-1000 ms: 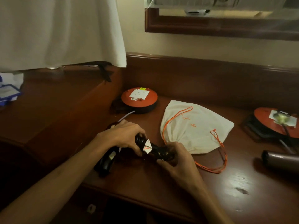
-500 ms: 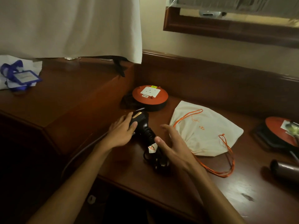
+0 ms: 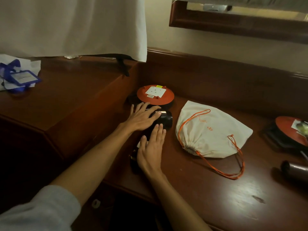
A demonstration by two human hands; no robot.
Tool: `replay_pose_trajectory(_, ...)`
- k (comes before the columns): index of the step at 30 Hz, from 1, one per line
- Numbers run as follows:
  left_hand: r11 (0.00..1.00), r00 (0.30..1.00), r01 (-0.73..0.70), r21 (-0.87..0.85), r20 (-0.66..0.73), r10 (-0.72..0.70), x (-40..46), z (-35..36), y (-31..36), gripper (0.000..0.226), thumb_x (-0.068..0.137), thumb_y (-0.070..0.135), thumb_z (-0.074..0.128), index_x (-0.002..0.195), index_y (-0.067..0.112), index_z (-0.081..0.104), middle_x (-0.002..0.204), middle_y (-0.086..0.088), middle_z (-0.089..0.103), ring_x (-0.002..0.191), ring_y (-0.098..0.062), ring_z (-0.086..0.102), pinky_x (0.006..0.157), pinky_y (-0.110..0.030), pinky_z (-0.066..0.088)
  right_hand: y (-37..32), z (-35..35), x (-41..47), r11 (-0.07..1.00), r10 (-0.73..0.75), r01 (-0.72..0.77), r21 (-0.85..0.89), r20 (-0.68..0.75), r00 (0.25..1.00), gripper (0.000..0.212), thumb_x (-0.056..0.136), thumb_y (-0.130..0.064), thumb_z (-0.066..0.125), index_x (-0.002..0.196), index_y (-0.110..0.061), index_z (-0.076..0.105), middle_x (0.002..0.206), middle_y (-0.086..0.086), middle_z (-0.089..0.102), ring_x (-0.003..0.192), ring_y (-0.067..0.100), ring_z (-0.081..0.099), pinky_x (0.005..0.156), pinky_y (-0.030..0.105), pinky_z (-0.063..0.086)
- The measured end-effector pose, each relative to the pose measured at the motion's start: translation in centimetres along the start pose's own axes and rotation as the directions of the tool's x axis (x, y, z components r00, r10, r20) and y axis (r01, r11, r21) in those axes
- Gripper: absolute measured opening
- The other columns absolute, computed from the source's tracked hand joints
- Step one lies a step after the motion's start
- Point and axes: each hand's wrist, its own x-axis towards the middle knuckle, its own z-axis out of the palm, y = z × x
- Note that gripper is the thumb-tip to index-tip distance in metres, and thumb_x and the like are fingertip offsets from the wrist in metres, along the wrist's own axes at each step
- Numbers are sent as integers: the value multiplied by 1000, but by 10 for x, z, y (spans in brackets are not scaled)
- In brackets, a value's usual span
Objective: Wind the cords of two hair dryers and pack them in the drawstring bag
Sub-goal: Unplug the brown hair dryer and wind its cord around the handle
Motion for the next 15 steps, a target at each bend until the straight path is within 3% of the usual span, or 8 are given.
replay_pose_trajectory(3, 999, 997, 29, 25, 67, -30, 8, -6, 1, 54, 105, 62, 22, 157, 49, 23, 173, -7, 1, 159, -30, -8, 124, -59, -12, -7, -6, 1, 997, 2, -6, 75, 51, 999, 64, 109, -32, 35, 161, -11, 4, 170, 1, -6, 155, 15, -15, 126, 30, -2)
replay_pose_trajectory(5, 998, 995, 49, 31, 80, -51, 7, -13, 6, 58, 105, 60, 28, 160, 46, 15, 173, -10, -5, 158, -30, -12, 124, -58, -14, -6, -33, -1, 978, 9, -18, 206, 44, 999, 57, 108, -35, 40, 158, -12, 28, 165, 0, 27, 155, 15, 15, 123, 27, 18)
replay_pose_trajectory(6, 999, 999, 29, 29, 33, -30, 5, -16, 13, 61, 106, 56, 34, 162, 42, 14, 173, -11, -4, 158, -30, -11, 124, -57, -12, -2, -52, -3, 975, -5, 13, 220, -36, 999, 48, 106, -34, 46, 149, -12, 45, 150, 0, 48, 146, 18, 36, 115, 25, 29)
replay_pose_trajectory(8, 996, 992, -77, 33, -101, 80, -2, -18, 39, 64, 104, 49, 44, 161, 34, 20, 172, -11, 4, 159, -28, -5, 126, -56, -7, 20, -93, 0, 999, -35, 38, 10, -239, 970, 34, 102, -31, 54, 130, -12, 61, 125, 3, 62, 124, 26, 55, 101, 31, 40)
replay_pose_trajectory(9, 988, 980, -150, 38, -128, 154, -5, -16, 57, 62, 103, 48, 46, 160, 33, 25, 172, -10, 9, 159, -28, -1, 127, -54, -4, 34, -114, 5, 983, -10, -41, -177, -275, 962, 37, 100, -35, 55, 129, -12, 61, 128, 7, 61, 125, 31, 54, 104, 39, 39)
replay_pose_trajectory(11, 953, 954, -293, 77, -50, 297, -8, 0, 96, 59, 102, 50, 47, 157, 33, 33, 171, -8, 15, 159, -27, 4, 126, -53, -1, 63, -150, 16, 832, 214, -293, -472, -214, 953, 51, 97, -50, 48, 137, -19, 52, 144, 11, 50, 136, 37, 41, 114, 55, 25)
replay_pose_trajectory(13, 921, 926, -371, 118, 122, 358, -7, 24, 130, 58, 102, 49, 47, 156, 34, 34, 170, -8, 18, 158, -31, 7, 126, -54, 3, 90, -178, 25, 768, 361, -355, -533, -98, 928, 56, 91, -58, 42, 131, -21, 53, 146, 9, 47, 139, 37, 36, 117, 63, 18)
replay_pose_trajectory(15, 917, 900, -387, 95, 255, 353, -4, 49, 148, 54, 105, 43, 42, 157, 32, 33, 168, -11, 20, 157, -35, 10, 125, -58, 8, 114, -200, 34, 807, 331, -292, -514, -16, 943, 72, 79, -66, 35, 130, -21, 57, 147, 8, 49, 140, 34, 36, 116, 64, 21)
